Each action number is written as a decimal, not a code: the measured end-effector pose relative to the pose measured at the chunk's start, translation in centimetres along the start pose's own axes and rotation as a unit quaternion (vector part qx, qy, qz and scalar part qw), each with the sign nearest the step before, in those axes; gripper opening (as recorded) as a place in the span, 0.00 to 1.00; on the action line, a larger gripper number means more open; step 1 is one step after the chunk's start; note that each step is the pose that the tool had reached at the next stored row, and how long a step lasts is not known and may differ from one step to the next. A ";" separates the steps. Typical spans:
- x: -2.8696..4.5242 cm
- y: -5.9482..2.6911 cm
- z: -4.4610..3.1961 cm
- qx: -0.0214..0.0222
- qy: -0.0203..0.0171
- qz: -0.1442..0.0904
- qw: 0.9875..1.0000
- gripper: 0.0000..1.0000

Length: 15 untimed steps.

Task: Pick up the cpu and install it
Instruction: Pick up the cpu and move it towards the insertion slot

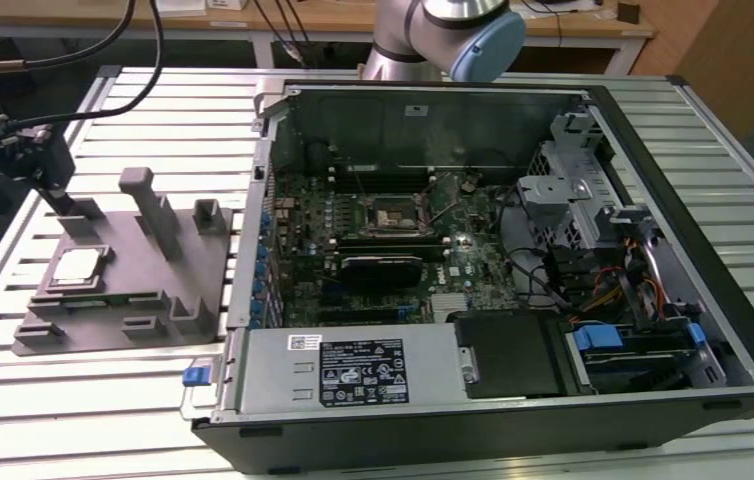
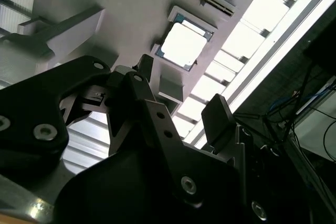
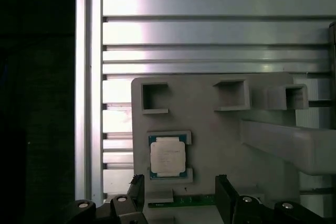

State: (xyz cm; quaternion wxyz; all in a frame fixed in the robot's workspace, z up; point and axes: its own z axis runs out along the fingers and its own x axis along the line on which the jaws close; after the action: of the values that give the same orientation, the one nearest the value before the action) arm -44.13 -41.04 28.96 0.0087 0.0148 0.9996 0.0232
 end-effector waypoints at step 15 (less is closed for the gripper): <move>0.02 -0.08 1.33 0.000 0.000 -0.001 1.000 0.64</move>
State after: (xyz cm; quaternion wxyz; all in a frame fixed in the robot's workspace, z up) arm -44.13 -41.06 27.63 0.0085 0.0135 0.9996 0.0232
